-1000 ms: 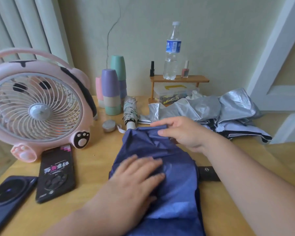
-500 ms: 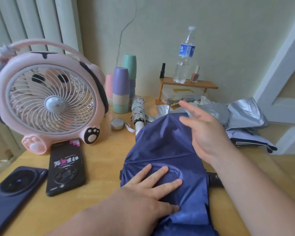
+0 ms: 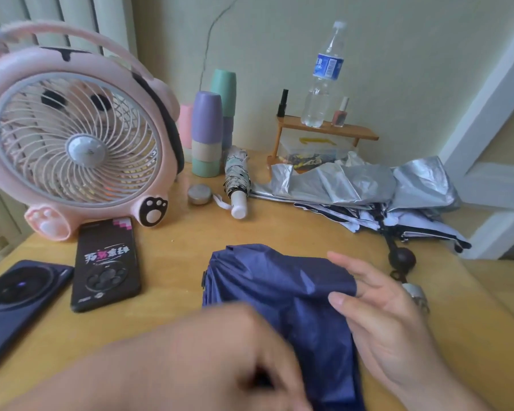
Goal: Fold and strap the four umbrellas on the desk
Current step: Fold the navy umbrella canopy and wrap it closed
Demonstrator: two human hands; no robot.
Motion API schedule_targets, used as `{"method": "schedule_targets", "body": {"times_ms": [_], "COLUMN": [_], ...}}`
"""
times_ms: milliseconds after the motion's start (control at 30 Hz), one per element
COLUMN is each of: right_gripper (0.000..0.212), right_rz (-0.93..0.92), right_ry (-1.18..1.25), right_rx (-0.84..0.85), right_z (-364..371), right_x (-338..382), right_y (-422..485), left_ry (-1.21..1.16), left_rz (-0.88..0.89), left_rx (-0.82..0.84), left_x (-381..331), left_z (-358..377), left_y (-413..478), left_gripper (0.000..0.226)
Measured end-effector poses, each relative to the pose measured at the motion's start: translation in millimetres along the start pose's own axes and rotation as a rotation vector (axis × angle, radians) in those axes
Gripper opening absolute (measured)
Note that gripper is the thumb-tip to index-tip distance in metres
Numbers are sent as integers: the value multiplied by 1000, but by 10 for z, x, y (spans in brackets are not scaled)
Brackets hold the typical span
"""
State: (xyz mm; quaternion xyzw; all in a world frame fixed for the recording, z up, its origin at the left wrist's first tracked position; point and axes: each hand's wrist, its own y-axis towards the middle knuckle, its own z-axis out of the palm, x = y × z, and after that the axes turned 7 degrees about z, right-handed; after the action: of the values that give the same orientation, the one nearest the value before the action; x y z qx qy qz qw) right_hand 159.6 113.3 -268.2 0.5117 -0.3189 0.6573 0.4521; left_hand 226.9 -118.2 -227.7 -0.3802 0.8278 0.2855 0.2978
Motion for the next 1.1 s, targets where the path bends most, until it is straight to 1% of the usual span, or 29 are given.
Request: {"method": "schedule_targets", "body": {"times_ms": [33, 67, 133, 167, 200, 233, 300, 367, 433, 500, 567, 600, 667, 733, 767, 833, 867, 900, 967, 1000, 1067, 1100], "right_gripper": [73, 76, 78, 78, 78, 76, 67, 67, 68, 65, 63, 62, 62, 58, 49, 24, 23, 27, 56, 65, 71, 71], "right_rz": [-2, -14, -36, -34, -43, -51, -74, -92, -96, -100, -101, -104, -138, -169, -188, -222, -230, -219, -185, -166, -163, -165], "right_ry": [38, 57, 62, 53, 45, 36, 25, 19, 4, -81, -197, -263, -355, -406, -403, -377, -364, -341, -279, -254, -191, -146], "right_rx": [-7, -26, -52, -82, -104, -107, -87, -57, -47, -30, -19, -22, -36, -56, -71, -100, -122, -122, -130, -134, -135, -140], "right_z": [-5, -3, -25, -18, -25, -16, 11, 38, 67, 65, 67, 56, 23, 35, 51, 79, 74, 58, 32, 16, 15, 19], "right_x": [-4, -5, -20, -16, -17, -10, -5, -2, 11, -4, -16, -29, -53, -52, -39, -9, -8, -10, -21, -25, -8, 2], "right_y": [-25, -35, -35, -30, -26, -26, -51, -69, -86, -102, -126, -133, -148, -152, -149, -128, -112, -101, -84, -81, -80, -80], "left_ry": [-48, 7, 1, -24, -138, -254, -477, -622, -730, -799, -815, -820, -803, -731, -691, -636, -622, -612, -557, -505, -440, -446], "left_rz": [-64, -77, -250, -357, -425, -497, -566, -627, -656, -630, -579, -559, -551, -570, -584, -599, -591, -575, -532, -513, -493, -497], "left_rx": [-96, -297, -608, -654, -676, -632, -532, -438, -429, -504, -558, -565, -524, -451, -426, -421, -431, -444, -474, -489, -492, -474], "left_x": [-36, 16, 142, 139, 223, 210, 212, 220, 211, 224, 252, 269, 293, 302, 311, 336, 345, 346, 342, 337, 312, 296], "left_z": [-136, -244, -350, -374, -387, -416, -384, -305, -281, -251, -196, -168, -133, -101, -84, -58, -53, -59, -77, -85, -92, -87], "left_y": [-15, 6, 52, 49, 68, 83, 101, 109, 135, 154, 178, 187, 184, 179, 175, 176, 177, 176, 173, 171, 172, 171], "left_gripper": [32, 32, 33, 32, 31, 30, 35, 38, 37, 25, 13, 11, 12, 17, 20, 21, 19, 16, 15, 14, 11, 12]}}
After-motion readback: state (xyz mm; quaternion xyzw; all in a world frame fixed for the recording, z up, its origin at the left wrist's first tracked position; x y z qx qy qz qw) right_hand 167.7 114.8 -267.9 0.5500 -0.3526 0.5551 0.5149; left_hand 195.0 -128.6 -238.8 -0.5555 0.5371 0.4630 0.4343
